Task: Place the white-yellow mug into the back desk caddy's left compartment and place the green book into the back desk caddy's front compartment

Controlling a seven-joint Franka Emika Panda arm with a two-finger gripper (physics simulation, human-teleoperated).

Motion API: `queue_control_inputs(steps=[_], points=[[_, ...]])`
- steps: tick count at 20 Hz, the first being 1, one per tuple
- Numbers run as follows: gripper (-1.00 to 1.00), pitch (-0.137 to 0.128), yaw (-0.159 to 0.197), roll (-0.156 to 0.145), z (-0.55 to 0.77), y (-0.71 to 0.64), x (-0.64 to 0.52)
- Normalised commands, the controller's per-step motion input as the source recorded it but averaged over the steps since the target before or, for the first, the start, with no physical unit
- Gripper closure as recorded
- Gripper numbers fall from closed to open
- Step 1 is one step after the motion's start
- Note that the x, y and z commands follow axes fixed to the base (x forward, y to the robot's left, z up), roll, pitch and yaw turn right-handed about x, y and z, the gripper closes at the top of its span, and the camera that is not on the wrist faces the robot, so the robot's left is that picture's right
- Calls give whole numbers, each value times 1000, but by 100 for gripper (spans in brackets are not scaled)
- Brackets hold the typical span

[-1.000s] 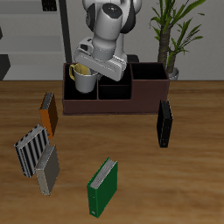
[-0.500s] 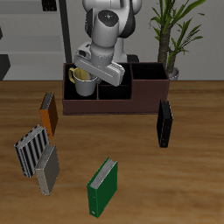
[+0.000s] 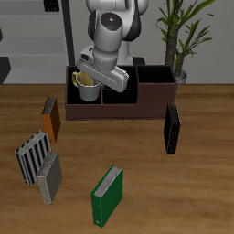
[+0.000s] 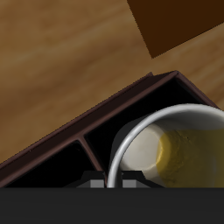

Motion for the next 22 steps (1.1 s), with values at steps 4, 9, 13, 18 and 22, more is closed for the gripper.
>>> queue_control_inputs(steps=[4,9,13,18,22], points=[[-100,-49,-49,-15,14,-145,-55],[-100,59,-104,-5,-49,-176,4],[-100,-6,-50,-16,79,-91,-34],[-100,-43,46,4,266,120,-35],[-100,-41,71,-12,201,68,93]])
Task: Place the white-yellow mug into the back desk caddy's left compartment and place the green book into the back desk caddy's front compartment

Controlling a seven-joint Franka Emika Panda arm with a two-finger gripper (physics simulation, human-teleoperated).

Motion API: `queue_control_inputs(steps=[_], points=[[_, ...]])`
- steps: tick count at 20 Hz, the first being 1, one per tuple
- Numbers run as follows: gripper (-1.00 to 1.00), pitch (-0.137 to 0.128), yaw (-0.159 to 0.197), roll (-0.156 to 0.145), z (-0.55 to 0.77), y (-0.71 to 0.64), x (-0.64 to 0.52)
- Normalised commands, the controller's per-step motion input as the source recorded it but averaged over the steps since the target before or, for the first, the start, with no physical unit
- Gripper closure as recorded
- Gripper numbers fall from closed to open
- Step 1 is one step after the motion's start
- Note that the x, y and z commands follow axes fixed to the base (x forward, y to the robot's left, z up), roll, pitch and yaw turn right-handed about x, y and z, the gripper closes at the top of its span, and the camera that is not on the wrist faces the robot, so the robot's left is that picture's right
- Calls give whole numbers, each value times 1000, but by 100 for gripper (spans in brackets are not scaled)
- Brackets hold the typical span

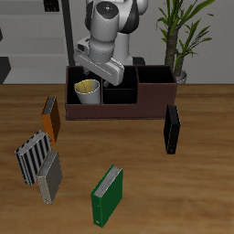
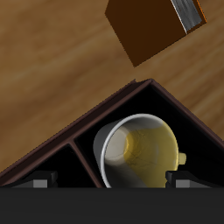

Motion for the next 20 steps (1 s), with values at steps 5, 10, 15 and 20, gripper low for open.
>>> queue_control_inputs(steps=[5,10,15,20], points=[[-100,-31,186,0,98,273,171],[-100,-21,269,35,154,467,282],[-100,-72,231,37,252,378,258],[-100,-22,195,20,229,339,411]])
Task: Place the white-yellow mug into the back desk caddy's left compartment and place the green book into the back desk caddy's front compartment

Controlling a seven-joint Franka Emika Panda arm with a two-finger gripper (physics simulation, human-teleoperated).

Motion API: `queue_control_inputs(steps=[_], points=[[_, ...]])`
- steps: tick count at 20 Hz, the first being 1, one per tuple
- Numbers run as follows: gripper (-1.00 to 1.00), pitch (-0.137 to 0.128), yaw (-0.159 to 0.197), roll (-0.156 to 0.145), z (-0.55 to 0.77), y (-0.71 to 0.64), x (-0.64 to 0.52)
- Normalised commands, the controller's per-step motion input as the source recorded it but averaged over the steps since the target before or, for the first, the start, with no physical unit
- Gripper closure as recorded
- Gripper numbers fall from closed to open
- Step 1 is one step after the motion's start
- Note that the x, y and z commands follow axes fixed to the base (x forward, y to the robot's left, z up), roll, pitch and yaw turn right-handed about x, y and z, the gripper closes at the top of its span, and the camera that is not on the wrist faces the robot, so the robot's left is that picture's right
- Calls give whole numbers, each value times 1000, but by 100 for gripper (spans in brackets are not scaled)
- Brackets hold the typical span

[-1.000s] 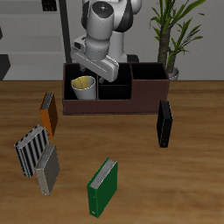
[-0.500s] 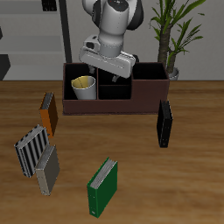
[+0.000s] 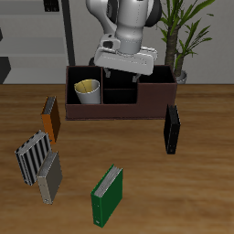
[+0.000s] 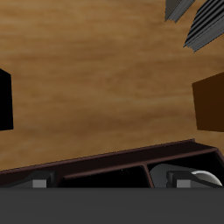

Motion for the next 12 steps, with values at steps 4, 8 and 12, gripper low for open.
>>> queue_control_inputs(steps=[4,8,12], points=[[-100,-12,153,37,307,248,432],[-100,-35,68,-1,343,166,432],[-100,-7,46,-25,247,109,513]])
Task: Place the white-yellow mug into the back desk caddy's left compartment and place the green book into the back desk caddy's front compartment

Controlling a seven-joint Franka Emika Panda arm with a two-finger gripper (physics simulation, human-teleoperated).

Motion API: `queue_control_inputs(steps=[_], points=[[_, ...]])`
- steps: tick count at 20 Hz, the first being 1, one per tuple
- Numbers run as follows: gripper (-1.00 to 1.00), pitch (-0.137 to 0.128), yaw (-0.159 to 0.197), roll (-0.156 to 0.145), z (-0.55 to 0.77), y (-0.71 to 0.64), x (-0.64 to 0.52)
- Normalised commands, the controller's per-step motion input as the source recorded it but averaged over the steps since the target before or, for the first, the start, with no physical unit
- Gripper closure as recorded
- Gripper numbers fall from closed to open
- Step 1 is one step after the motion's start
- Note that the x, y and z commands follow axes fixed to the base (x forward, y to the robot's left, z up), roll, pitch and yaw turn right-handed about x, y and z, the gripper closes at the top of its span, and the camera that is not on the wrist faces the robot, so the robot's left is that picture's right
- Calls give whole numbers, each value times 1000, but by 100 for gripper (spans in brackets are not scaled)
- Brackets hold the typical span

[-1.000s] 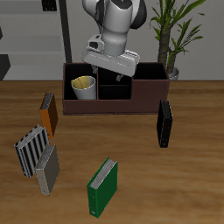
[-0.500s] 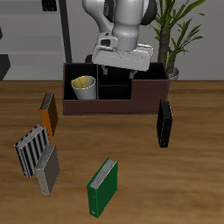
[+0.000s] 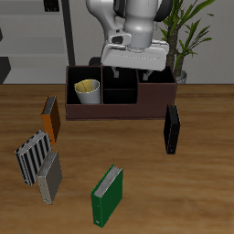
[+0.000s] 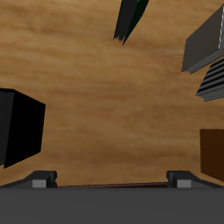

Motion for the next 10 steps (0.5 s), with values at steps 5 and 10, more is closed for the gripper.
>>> queue_control_inputs(steps=[5,10], points=[[-100,19,31,15,177,133,551],[-100,23,-47,-27,65,-68,603]])
